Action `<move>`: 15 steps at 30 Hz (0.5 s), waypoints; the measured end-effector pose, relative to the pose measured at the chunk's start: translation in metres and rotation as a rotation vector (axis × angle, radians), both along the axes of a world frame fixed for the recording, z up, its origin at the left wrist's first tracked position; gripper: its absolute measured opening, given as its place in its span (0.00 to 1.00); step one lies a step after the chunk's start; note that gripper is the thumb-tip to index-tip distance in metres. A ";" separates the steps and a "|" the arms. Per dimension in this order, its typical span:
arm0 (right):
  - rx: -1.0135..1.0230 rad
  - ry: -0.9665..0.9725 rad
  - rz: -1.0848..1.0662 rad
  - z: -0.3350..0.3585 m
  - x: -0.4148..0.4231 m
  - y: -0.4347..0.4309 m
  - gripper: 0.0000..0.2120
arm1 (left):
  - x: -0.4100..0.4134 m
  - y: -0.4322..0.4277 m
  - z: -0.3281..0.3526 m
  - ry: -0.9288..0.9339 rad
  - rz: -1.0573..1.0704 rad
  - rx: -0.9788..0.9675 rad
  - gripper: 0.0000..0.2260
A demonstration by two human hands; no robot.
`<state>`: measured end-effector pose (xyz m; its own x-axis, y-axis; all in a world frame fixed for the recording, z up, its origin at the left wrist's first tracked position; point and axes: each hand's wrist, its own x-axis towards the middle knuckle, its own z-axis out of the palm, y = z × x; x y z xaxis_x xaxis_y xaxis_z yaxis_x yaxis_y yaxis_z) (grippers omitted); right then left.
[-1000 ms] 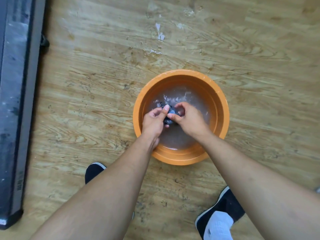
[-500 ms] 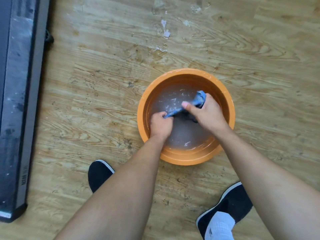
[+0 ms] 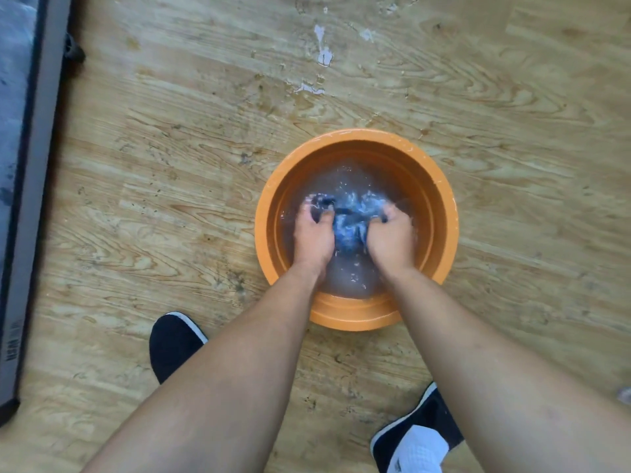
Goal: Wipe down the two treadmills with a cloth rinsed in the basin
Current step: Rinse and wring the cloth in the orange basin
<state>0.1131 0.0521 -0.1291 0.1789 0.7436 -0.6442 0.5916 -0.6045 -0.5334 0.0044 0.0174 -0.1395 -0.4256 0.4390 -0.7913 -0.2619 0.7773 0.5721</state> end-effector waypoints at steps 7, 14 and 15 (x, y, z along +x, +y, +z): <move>0.001 0.060 0.064 0.006 -0.034 -0.010 0.12 | 0.020 -0.002 -0.014 -0.124 0.016 -0.060 0.11; -0.224 -0.034 -0.078 -0.024 -0.025 0.026 0.05 | 0.028 -0.007 0.010 -0.060 0.060 -0.025 0.17; -0.203 -0.035 -0.094 -0.023 -0.022 0.030 0.04 | 0.023 -0.007 0.015 -0.038 0.096 -0.016 0.18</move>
